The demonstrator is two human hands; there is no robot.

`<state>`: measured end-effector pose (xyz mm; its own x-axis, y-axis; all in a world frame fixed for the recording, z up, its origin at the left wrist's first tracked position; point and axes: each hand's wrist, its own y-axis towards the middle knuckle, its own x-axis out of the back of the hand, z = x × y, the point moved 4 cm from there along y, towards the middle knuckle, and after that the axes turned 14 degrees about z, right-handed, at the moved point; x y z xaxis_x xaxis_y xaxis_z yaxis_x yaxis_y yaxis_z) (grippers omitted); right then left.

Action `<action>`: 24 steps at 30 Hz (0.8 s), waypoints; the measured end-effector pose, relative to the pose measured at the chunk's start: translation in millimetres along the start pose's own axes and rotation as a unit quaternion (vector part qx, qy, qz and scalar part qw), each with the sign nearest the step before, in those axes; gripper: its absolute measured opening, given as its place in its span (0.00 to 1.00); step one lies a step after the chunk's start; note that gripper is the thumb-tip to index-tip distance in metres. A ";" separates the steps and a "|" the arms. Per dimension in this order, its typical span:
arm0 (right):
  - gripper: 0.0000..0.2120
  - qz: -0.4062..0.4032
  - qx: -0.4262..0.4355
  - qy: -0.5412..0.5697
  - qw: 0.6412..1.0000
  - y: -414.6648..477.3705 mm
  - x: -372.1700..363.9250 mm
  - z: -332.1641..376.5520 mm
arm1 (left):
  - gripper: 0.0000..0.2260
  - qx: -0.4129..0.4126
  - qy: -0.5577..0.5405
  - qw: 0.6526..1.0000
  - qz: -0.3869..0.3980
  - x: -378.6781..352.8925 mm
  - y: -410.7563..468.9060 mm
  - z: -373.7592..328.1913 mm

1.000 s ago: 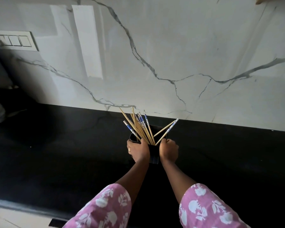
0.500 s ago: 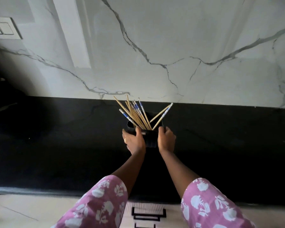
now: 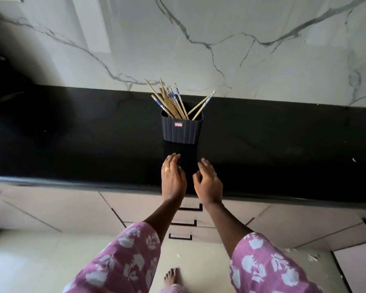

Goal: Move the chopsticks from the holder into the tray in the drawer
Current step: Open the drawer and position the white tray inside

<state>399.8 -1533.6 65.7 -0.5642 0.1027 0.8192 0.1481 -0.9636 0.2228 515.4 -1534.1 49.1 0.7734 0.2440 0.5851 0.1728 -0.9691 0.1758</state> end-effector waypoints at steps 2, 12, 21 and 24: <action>0.16 0.000 0.067 -0.045 0.997 -34.6 -2.3 -1.2 | 0.18 -0.042 0.049 0.998 0.023 -0.7 -31.2 0.7; 0.24 0.296 -0.034 -0.065 0.952 -115.5 -58.6 -43.2 | 0.22 0.042 0.163 0.961 0.218 -28.8 -134.9 46.9; 0.26 0.360 0.020 -0.215 0.908 -68.5 -124.7 -56.9 | 0.25 0.042 0.306 0.884 0.351 -72.0 -78.8 98.2; 0.22 0.363 0.051 -0.250 0.896 -63.4 -138.8 -55.2 | 0.23 0.020 0.323 0.879 0.352 -76.4 -67.3 106.3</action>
<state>423.9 -1500.4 -91.4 0.1423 -0.4198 0.8964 0.4162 -0.7963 -0.4390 509.5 -1491.3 -91.6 0.1927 -0.4593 0.8671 -0.1787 -0.8853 -0.4292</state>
